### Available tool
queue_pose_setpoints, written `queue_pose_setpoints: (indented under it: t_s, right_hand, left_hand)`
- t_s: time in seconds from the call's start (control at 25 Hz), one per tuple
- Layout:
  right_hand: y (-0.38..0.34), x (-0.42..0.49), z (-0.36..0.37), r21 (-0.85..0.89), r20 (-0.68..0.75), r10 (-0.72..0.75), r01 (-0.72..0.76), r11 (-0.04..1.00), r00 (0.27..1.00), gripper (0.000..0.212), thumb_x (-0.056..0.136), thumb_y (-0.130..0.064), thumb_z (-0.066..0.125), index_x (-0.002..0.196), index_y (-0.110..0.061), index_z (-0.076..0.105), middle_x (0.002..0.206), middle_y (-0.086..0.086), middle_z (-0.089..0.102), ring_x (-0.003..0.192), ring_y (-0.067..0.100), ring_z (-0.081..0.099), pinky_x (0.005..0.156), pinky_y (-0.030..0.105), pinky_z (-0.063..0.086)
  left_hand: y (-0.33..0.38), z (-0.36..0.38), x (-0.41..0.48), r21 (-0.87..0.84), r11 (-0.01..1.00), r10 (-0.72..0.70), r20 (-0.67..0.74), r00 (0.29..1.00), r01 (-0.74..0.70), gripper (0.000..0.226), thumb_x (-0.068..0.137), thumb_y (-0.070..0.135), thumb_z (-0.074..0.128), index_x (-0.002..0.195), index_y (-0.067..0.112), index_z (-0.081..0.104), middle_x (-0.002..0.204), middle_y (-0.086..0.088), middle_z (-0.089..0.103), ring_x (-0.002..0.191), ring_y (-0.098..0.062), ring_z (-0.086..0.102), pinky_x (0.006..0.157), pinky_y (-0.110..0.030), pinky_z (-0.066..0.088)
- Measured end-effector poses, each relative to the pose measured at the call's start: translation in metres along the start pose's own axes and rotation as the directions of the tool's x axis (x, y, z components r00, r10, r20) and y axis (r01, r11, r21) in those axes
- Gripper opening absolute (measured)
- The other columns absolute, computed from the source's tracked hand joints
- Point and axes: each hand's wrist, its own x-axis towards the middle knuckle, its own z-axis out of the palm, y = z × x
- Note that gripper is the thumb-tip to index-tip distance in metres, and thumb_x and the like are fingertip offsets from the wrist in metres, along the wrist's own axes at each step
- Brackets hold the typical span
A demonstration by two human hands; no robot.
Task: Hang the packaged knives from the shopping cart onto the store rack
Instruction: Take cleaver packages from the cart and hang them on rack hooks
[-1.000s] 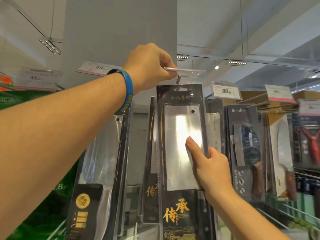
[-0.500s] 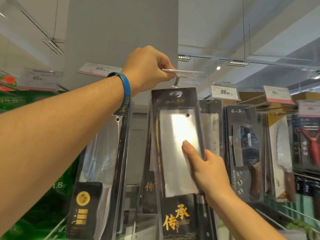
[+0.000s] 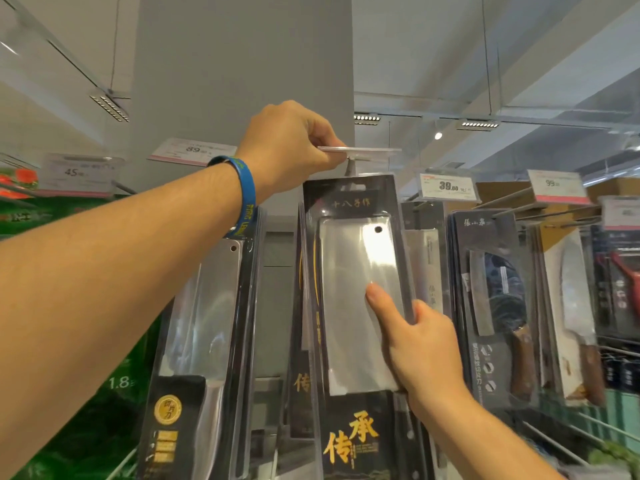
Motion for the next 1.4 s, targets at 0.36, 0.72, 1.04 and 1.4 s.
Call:
queue_pose_setpoints:
  t_s: [0.36, 0.72, 1.04, 1.4]
  right_hand:
    - [-0.010, 0.002, 0.003, 0.027, 0.144, 0.113, -0.118, 0.993, 0.983, 0.067, 0.069, -0.080, 0.064, 0.065, -0.014, 0.056, 0.047, -0.022, 0.058, 0.045, -0.005, 0.055, 0.049, 0.019, 0.045]
    - [-0.021, 0.019, -0.028, 0.167, 0.323, 0.224, -0.288, 0.943, 0.920, 0.070, 0.064, -0.071, 0.081, 0.101, -0.011, 0.075, 0.083, -0.003, 0.080, 0.070, 0.009, 0.076, 0.053, 0.018, 0.054]
    - [0.009, 0.041, 0.029, -0.183, 0.352, 0.299, -0.248, 0.951, 0.887, 0.105, 0.078, -0.084, 0.057, 0.145, -0.003, 0.051, 0.138, 0.009, 0.061, 0.122, 0.029, 0.059, 0.096, 0.036, 0.046]
    - [0.039, 0.056, 0.069, -0.169, 0.348, 0.348, -0.307, 0.937, 0.871, 0.105, 0.082, -0.080, 0.054, 0.153, -0.004, 0.039, 0.153, 0.015, 0.048, 0.137, 0.035, 0.049, 0.111, 0.046, 0.041]
  left_hand:
    - [0.001, -0.001, -0.001, 0.056, 0.998, 0.021, -0.004, 1.000, -0.020, 0.014, 0.088, 0.038, 0.071, 0.095, 0.030, 0.079, 0.088, 0.010, 0.075, 0.083, -0.010, 0.066, 0.077, -0.027, 0.054]
    - [0.000, 0.001, -0.001, 0.055, 0.998, 0.035, -0.027, 0.999, -0.034, 0.013, 0.087, 0.039, 0.072, 0.093, 0.030, 0.079, 0.083, 0.011, 0.074, 0.081, -0.009, 0.065, 0.070, -0.022, 0.048]
    - [0.002, -0.001, -0.004, 0.050, 0.998, 0.042, 0.017, 0.999, -0.043, 0.013, 0.086, 0.038, 0.073, 0.096, 0.030, 0.079, 0.090, 0.011, 0.076, 0.086, -0.009, 0.069, 0.082, -0.032, 0.056]
    - [-0.007, 0.004, -0.034, 0.242, 0.930, 0.248, 0.148, 0.958, -0.278, 0.038, 0.094, 0.019, 0.062, 0.131, 0.026, 0.064, 0.144, 0.009, 0.054, 0.135, -0.009, 0.048, 0.108, -0.037, 0.045]
